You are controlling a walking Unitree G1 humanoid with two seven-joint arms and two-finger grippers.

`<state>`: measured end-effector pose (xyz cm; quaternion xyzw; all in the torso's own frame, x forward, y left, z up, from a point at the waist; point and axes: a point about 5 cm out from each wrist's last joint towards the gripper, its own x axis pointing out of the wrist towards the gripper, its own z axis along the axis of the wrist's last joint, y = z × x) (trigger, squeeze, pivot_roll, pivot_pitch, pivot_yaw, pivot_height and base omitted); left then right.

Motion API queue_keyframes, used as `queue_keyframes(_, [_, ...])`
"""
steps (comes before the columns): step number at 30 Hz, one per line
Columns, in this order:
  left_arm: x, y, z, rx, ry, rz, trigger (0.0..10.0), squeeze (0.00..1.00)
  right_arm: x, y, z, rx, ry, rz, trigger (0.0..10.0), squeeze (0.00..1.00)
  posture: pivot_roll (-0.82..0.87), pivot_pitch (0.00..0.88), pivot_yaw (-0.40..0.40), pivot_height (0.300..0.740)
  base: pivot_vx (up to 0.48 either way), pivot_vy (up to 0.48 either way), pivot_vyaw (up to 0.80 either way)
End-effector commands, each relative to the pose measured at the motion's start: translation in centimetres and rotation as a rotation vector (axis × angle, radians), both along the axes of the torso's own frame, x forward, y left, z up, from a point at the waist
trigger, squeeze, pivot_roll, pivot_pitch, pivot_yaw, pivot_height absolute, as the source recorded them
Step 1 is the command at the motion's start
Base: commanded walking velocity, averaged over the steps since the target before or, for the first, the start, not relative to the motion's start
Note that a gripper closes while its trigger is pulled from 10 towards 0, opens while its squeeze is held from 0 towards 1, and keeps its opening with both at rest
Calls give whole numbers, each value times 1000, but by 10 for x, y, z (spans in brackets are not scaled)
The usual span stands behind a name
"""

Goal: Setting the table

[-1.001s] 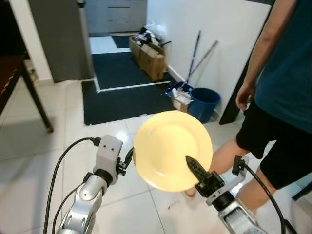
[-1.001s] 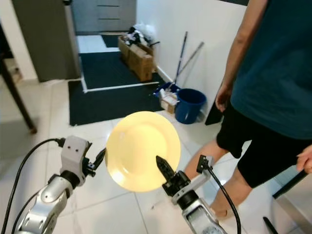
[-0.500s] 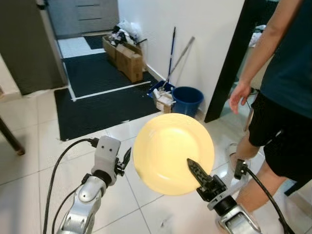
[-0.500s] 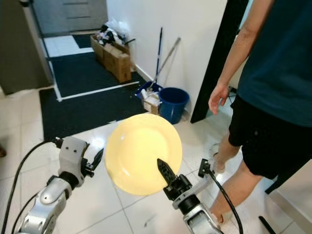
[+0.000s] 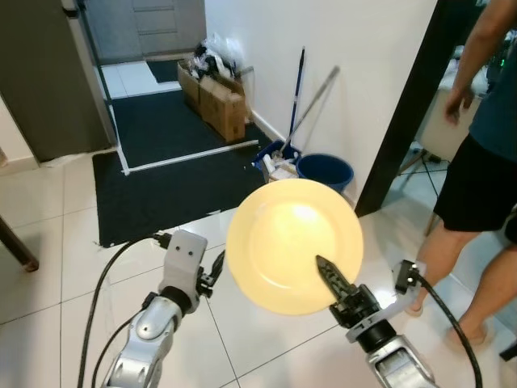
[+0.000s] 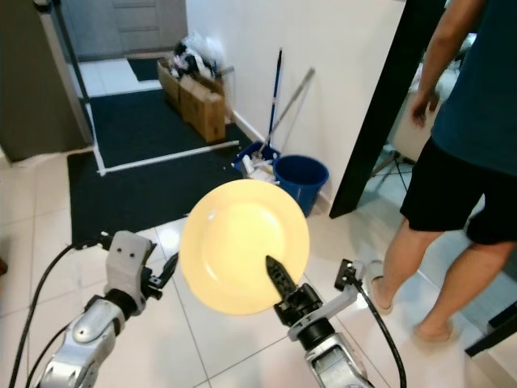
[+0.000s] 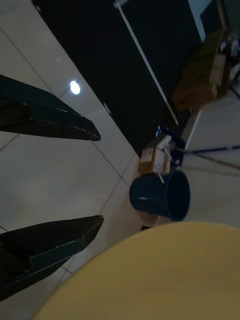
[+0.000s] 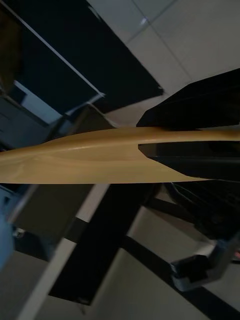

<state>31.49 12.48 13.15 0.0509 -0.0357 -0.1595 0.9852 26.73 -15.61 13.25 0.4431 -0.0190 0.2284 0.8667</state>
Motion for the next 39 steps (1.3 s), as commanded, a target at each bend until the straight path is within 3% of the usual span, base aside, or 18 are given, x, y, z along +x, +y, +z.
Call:
queue_keyframes(1, [-2, -5, -5, 14, 20, -19, 10000, 0, -3, -3, 1, 16, -1, -19, 10000, 0, -30, 97, 79, 740, 480, 0, 0])
queue_keyframes(39, [-1, -7, -5, 18, 27, -33, 10000, 0, -4, 1, -2, 5, 14, -10, 10000, 0, -33, 95, 87, 740, 480, 0, 0])
